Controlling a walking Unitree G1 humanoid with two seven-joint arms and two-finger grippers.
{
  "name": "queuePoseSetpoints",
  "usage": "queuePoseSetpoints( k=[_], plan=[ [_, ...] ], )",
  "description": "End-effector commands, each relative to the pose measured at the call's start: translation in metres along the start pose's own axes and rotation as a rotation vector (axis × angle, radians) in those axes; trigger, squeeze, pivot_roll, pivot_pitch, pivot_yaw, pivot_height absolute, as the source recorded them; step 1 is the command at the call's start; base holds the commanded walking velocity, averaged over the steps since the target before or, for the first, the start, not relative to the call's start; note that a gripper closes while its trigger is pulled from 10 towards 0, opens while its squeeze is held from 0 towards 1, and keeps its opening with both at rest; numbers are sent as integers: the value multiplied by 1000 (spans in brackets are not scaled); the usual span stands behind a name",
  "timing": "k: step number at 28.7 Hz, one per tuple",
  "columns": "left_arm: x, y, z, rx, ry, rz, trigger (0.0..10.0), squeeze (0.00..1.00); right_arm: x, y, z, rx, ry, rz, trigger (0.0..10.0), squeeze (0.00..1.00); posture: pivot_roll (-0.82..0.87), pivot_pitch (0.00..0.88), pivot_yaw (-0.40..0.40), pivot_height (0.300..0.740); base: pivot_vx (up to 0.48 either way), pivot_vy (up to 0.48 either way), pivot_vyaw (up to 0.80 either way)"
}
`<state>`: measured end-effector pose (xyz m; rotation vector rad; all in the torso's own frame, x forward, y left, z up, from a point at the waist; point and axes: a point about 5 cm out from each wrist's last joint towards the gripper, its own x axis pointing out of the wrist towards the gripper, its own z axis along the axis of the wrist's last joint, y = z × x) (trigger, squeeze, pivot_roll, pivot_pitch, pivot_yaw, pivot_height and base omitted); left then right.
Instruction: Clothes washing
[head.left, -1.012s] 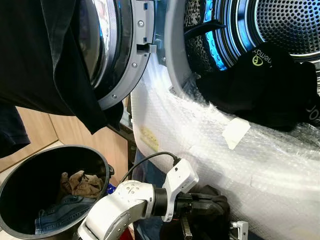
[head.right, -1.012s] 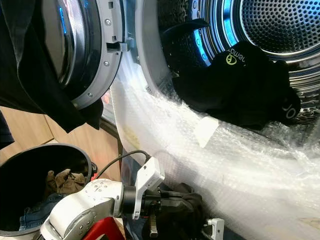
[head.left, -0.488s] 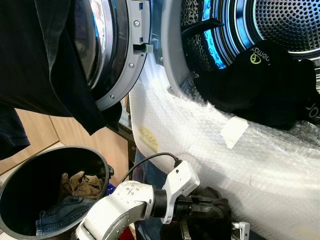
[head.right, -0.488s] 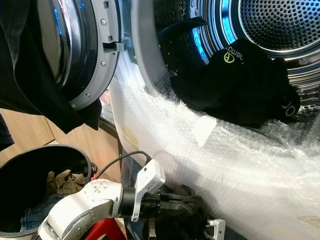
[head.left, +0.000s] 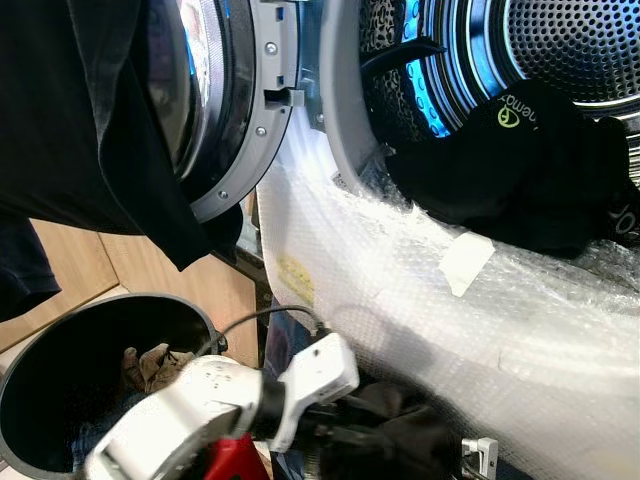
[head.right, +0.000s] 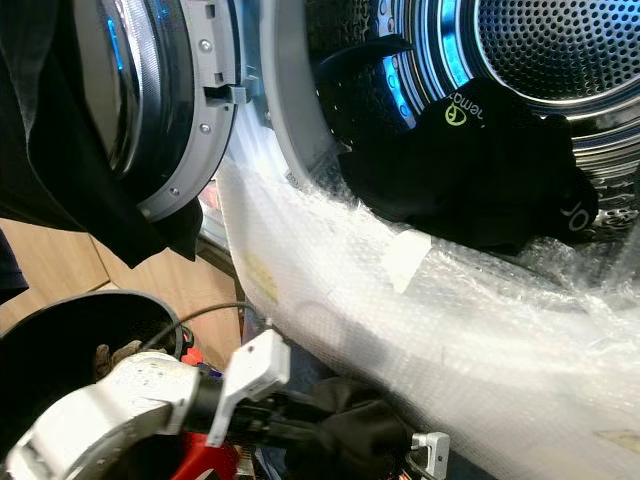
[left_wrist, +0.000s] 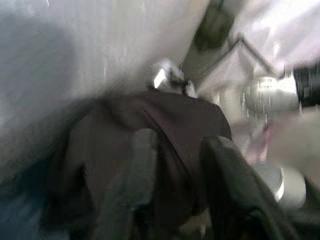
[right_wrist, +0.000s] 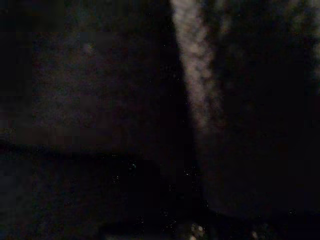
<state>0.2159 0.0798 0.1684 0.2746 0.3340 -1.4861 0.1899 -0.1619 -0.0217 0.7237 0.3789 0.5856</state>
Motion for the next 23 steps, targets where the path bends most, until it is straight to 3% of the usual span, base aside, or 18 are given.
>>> queuePoseSetpoints(
  k=[1,3,4,5,9,10,11,13,14,17,19,20,23],
  plan=[
    [-4,-4,2,20,22,-4,10000,1000,0,-1,2,-31,14,10,0,0,151,0,-59,740,0,0,0],
    [-25,0,-8,29,151,86,10000,1000,-1,-1,-2,-40,51,20,0,0,166,0,-60,740,0,0,0],
    [-25,0,-8,29,151,86,10000,1000,-1,-1,-2,-40,51,20,0,0,166,0,-60,740,0,0,0],
    [-40,8,-14,28,202,190,10000,1000,-1,-3,-2,-48,61,15,0,0,174,0,-61,740,0,0,0],
    [-58,32,-18,0,157,424,10000,1000,2,-1,-3,-62,89,48,0,0,185,0,-61,740,0,0,0],
    [-62,45,-25,-21,157,553,10000,1000,3,5,-7,-76,127,100,0,0,185,0,-60,740,0,0,0],
    [-62,45,-25,-21,157,553,10000,1000,3,5,-7,-76,127,100,0,0,185,0,-60,740,0,0,0],
    [-63,54,-32,-62,119,659,10000,1000,1,9,-10,-89,164,147,0,0,185,0,-61,740,0,0,0],
    [-63,61,-41,-121,96,770,10000,0,-2,11,-10,-97,188,187,0,0,185,0,-65,740,0,0,0],
    [-59,64,-53,-146,126,852,10000,0,-7,14,-11,-102,215,229,0,0,181,0,-64,740,0,0,0],
    [-58,67,-61,-157,131,952,10000,0,-10,15,-12,-106,230,249,0,0,172,0,-61,740,0,0,0],
    [-61,70,-68,-178,96,1119,10000,0,-13,19,-12,-117,239,281,0,0,168,0,-62,740,0,0,0],
    [-63,69,-73,-173,56,1211,10000,0,-15,24,-9,-124,226,302,0,0,166,0,-65,740,0,0,0]
  ],
)
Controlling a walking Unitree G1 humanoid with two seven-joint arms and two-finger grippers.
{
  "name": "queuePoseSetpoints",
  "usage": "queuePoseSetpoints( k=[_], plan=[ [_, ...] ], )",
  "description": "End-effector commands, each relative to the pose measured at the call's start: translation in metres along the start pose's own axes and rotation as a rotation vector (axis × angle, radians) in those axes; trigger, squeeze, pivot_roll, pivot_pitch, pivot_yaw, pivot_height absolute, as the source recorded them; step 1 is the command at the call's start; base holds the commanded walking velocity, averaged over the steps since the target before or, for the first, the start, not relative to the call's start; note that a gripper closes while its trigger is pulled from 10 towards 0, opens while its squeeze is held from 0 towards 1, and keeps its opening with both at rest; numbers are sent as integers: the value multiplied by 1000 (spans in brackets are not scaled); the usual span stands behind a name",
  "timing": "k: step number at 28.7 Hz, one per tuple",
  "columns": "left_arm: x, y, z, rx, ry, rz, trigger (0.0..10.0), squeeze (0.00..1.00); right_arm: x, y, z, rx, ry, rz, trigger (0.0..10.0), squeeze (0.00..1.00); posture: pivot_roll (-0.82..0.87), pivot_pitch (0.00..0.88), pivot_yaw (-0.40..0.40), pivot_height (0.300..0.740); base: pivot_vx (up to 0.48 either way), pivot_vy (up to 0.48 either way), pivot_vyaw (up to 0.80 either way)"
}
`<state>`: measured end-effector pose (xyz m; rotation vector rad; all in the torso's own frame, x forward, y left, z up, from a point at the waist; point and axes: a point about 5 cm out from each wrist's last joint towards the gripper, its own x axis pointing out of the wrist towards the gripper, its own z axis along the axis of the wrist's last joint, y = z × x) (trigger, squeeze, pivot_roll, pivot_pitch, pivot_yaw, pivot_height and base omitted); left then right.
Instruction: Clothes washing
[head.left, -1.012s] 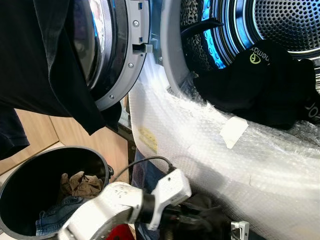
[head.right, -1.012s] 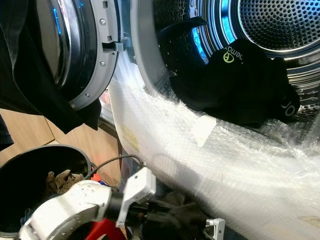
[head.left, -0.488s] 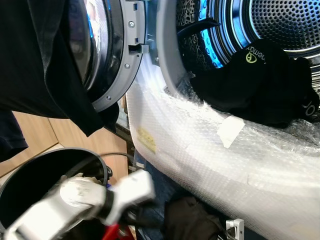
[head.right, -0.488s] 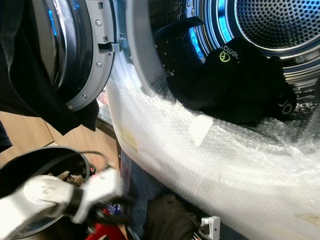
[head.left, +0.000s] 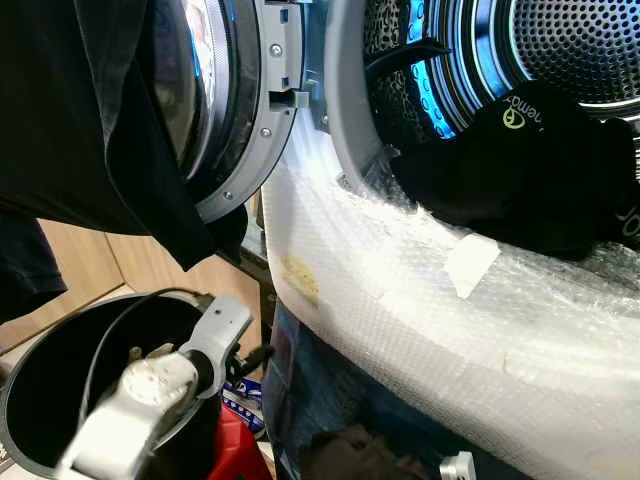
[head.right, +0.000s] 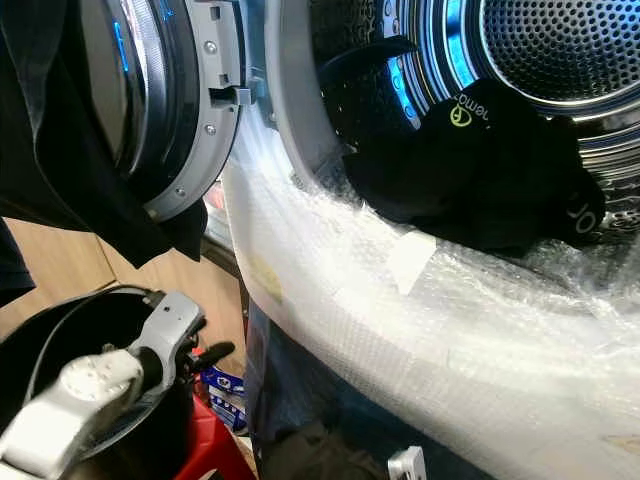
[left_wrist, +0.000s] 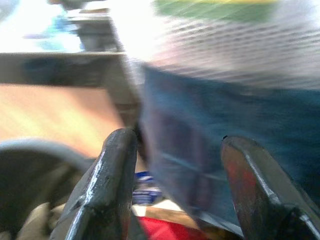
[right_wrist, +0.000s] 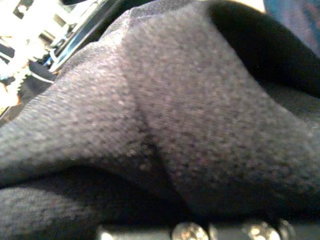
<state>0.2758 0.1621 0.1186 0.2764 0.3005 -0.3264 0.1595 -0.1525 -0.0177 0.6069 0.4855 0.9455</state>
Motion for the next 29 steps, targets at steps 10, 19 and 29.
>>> queuePoseSetpoints(
  k=[10,19,29],
  plan=[
    [-4,45,-30,14,-7,375,10000,0,-5,53,40,-161,-39,261,0,0,160,0,-68,740,0,0,0],
    [5,42,-40,-12,-26,405,10000,0,-1,115,113,-366,-207,470,0,0,121,0,-68,740,0,0,0],
    [8,27,-51,-37,-22,386,10000,0,0,160,212,-558,-587,578,0,0,133,0,-87,740,0,0,0]
  ],
)
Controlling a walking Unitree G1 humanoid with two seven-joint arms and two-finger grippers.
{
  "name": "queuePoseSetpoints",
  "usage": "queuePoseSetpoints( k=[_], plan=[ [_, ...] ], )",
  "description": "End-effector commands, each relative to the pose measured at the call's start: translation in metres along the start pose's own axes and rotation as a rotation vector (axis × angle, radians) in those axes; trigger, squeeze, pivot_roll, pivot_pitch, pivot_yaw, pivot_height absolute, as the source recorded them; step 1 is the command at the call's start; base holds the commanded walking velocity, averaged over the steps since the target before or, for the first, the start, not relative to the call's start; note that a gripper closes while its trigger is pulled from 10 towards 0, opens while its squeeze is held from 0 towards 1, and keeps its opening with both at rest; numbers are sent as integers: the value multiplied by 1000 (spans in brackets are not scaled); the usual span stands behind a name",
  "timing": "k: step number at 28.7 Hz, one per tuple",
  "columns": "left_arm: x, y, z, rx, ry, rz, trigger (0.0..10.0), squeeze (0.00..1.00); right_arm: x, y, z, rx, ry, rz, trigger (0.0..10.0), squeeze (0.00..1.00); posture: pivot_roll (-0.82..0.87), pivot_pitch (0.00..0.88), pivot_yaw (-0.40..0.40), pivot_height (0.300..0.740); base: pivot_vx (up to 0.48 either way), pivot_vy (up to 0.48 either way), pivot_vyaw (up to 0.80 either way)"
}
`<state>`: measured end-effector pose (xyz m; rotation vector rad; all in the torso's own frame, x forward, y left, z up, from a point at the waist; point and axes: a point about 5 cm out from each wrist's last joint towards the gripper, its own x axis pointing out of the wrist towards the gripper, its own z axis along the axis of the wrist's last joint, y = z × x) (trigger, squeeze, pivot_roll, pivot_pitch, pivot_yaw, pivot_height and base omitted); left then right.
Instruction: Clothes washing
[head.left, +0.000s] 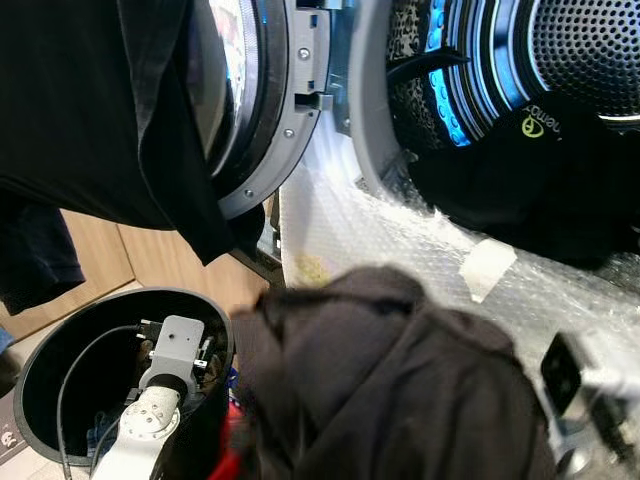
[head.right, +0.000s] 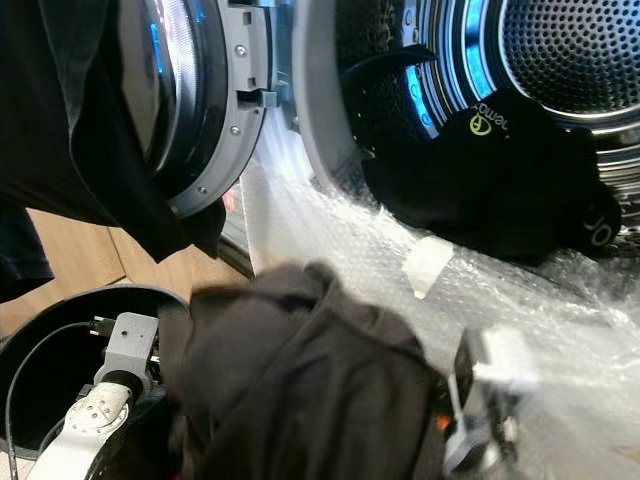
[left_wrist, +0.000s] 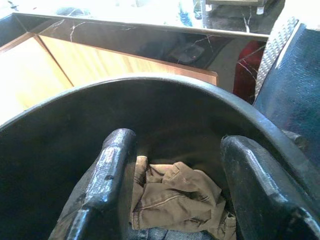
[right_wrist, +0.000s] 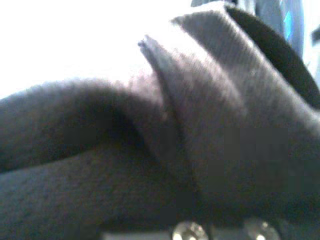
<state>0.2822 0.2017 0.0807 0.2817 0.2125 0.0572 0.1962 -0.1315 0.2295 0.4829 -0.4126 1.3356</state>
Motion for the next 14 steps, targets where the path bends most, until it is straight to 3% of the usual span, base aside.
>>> queuePoseSetpoints(
  k=[1,7,10,14],
  plan=[
    [-1,-3,-8,-4,18,6,10000,0,8,-2,24,-67,-93,7,0,0,134,0,-88,740,0,0,0],
    [-2,-7,-13,-23,28,9,10000,0,27,-3,59,-135,-196,73,0,0,134,6,-93,740,0,0,0],
    [-2,-10,-14,-41,34,6,10000,0,40,-7,84,-166,-286,65,0,0,128,8,-90,740,0,0,0],
    [-1,-12,-15,-39,32,-5,10000,0,56,-19,104,-216,-323,-5,0,0,128,17,-89,740,0,0,0]
  ],
)
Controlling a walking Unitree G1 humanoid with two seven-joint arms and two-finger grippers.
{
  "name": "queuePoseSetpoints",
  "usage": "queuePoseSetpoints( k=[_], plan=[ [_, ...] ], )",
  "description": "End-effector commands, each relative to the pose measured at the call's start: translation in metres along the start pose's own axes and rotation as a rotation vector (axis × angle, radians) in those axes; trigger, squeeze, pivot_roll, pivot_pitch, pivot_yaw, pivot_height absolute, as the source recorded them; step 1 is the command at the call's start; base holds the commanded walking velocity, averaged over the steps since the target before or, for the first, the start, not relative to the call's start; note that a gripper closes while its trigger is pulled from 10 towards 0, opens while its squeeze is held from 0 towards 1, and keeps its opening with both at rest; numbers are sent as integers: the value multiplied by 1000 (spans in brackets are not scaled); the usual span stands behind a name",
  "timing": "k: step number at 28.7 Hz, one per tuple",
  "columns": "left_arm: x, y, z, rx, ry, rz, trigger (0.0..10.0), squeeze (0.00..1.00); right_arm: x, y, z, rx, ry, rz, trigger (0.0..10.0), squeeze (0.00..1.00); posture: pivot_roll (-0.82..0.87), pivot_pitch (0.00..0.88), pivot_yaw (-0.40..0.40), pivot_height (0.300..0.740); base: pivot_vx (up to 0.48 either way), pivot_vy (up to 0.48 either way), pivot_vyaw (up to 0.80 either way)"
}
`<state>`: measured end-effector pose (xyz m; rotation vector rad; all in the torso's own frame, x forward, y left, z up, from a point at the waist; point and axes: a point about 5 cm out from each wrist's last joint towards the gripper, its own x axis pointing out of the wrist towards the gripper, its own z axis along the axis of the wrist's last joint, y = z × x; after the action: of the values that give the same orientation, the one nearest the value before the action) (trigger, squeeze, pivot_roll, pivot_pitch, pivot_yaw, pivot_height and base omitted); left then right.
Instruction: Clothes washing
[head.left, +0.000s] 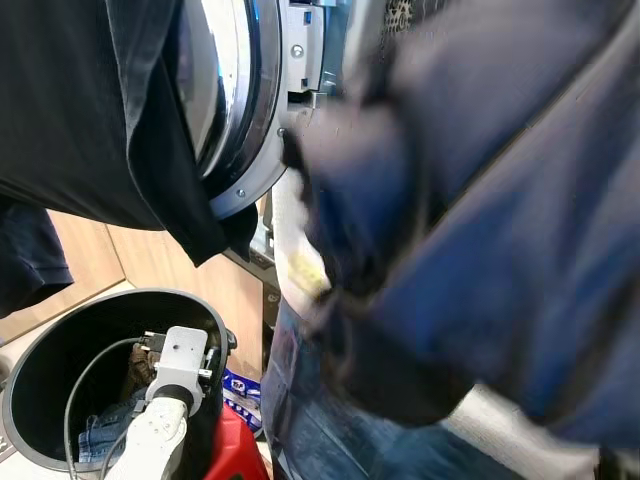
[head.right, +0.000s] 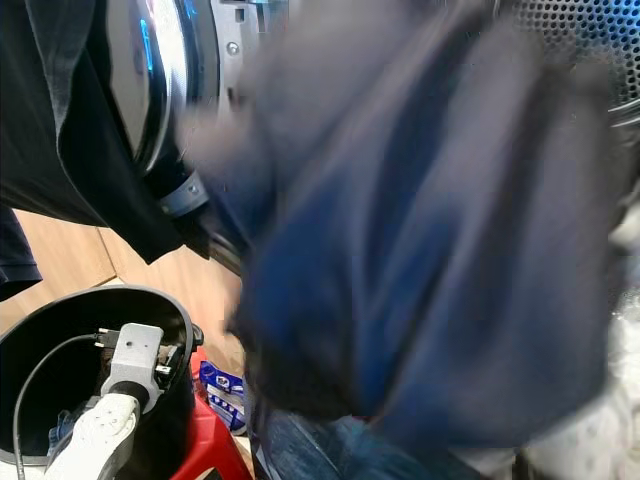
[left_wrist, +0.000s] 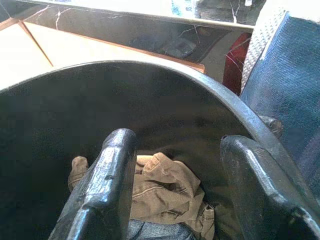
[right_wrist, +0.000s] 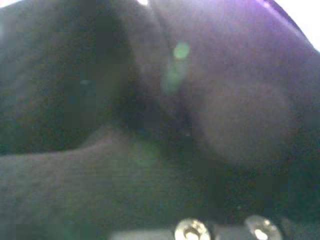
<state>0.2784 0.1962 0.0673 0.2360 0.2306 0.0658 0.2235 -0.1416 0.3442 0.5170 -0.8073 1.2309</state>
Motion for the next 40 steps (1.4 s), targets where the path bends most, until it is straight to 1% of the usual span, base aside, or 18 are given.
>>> queuePoseSetpoints(
  k=[1,3,5,7,9,10,11,17,20,23,24,27,28,34,35,36,39,40],
  plan=[
    [1,-3,-3,6,11,-8,10000,0,1,-6,5,-35,-12,-50,0,0,128,17,-89,740,0,0,0],
    [1,-4,-3,6,10,-10,10000,0,11,-22,9,-74,-14,-114,0,0,134,16,-93,740,0,0,0],
    [1,-4,-5,-2,14,-16,10000,0,21,-38,0,-170,55,-156,0,0,123,19,-90,740,0,0,0],
    [1,-11,-6,8,14,-47,10000,0,31,-50,-2,-169,26,-193,0,0,119,16,-88,740,0,0,0],
    [1,-16,-5,1,12,-64,10000,0,43,-67,4,-264,31,-225,0,0,121,10,-87,740,0,0,0],
    [1,-17,-5,-4,11,-66,10000,0,44,-72,5,-268,27,-238,0,0,121,9,-90,740,0,0,0],
    [1,-21,-4,-7,7,-81,10000,0,48,-93,9,-321,39,-310,0,0,124,11,-91,740,0,0,0],
    [1,-25,-1,-30,-12,-96,10000,0,69,-145,46,-490,22,-583,0,0,119,7,-94,740,0,0,0],
    [1,-26,0,-30,-17,-101,10000,0,62,-180,45,-643,237,-879,0,0,119,5,-96,740,0,0,0],
    [-1,-30,0,-31,-16,-107,10000,0,51,-193,56,-801,322,-1151,0,0,105,7,-85,740,0,0,0],
    [-1,-33,2,-35,-22,-119,10000,0,43,-194,78,-1010,324,-1309,0,0,109,8,-85,740,0,0,0],
    [-2,-35,3,-38,-25,-122,10000,0,36,-195,88,-1073,329,-1402,0,0,113,10,-88,740,0,0,0],
    [-2,-35,3,-41,-25,-119,10000,0,30,-195,94,-1139,349,-1466,0,0,115,11,-90,740,0,0,0],
    [-5,-34,0,-58,-11,-101,10000,0,13,-198,95,-1116,332,-1583,0,0,132,17,-98,740,0,0,0],
    [-5,-33,0,-58,-8,-102,10000,0,11,-200,86,-1100,375,-1564,510,0,134,20,-95,740,0,0,0],
    [-6,-34,0,-57,-4,-112,10000,0,8,-203,72,-1081,442,-1535,10000,0,133,20,-91,740,0,0,0],
    [-7,-36,0,-54,2,-140,10000,0,3,-206,55,-1066,523,-1516,10000,0,133,21,-87,740,0,0,0],
    [-8,-38,0,-65,5,-152,10000,0,-2,-208,41,-1013,578,-1490,10000,0,130,22,-82,740,0,0,0]
  ],
)
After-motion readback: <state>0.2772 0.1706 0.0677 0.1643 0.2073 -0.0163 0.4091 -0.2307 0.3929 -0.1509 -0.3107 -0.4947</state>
